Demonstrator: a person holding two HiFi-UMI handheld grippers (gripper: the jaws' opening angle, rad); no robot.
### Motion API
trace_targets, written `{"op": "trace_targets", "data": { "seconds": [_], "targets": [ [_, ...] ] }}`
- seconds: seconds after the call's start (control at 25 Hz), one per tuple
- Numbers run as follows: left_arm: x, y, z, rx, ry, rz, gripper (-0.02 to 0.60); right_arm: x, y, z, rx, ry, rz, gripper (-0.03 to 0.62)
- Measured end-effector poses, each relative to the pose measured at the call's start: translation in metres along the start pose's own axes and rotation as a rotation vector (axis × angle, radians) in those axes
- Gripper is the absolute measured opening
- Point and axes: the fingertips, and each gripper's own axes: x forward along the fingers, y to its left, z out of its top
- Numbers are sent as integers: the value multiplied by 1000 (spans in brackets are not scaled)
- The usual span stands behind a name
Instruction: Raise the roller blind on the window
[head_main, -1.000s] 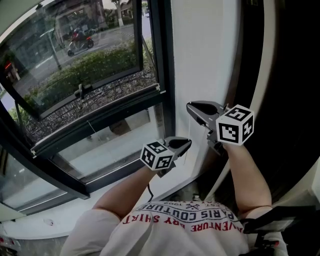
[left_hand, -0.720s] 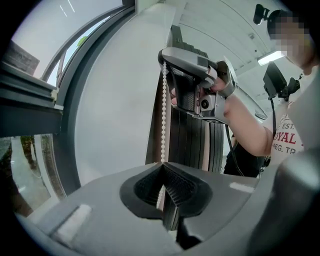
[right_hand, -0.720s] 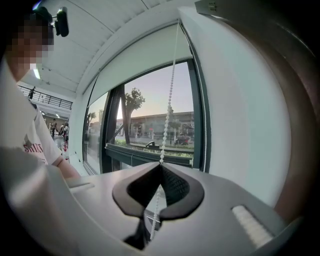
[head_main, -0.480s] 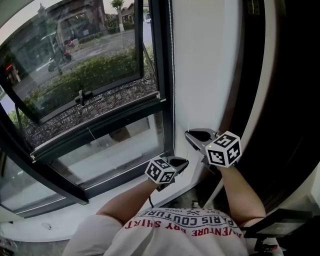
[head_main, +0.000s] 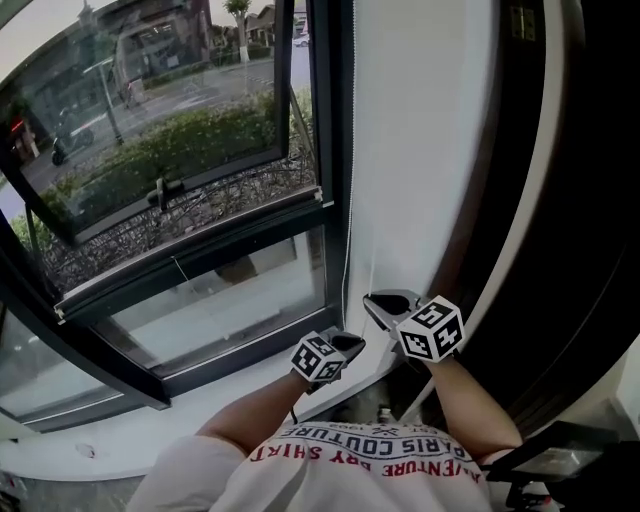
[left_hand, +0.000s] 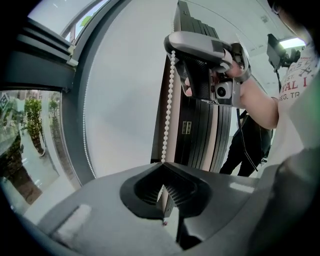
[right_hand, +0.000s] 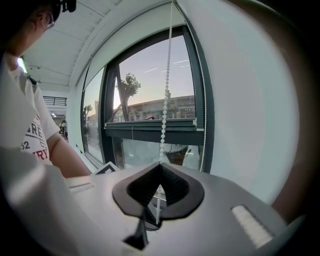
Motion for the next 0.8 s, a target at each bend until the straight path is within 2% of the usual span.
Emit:
{"op": "trace_targets", "data": {
  "seconds": [0.28, 0.36, 0.48, 0.64, 0.8],
  "targets": [
    [-8, 6, -2, 34, -34, 7, 9, 4, -2, 0, 16, -4, 1, 8],
    [-11, 7, -4, 33, -11, 4, 11, 3, -2, -1, 15, -4, -2, 8],
    [-17, 1, -1, 9, 35, -32, 66, -5, -6, -1, 21, -4, -16, 8],
    [-35, -4, 35, 10, -18, -59, 74, -11, -14, -2, 31, -8, -31, 8],
    [-58, -5, 93, 34, -110, -65, 74, -15, -14, -2, 33, -9, -36, 8]
  ]
}}
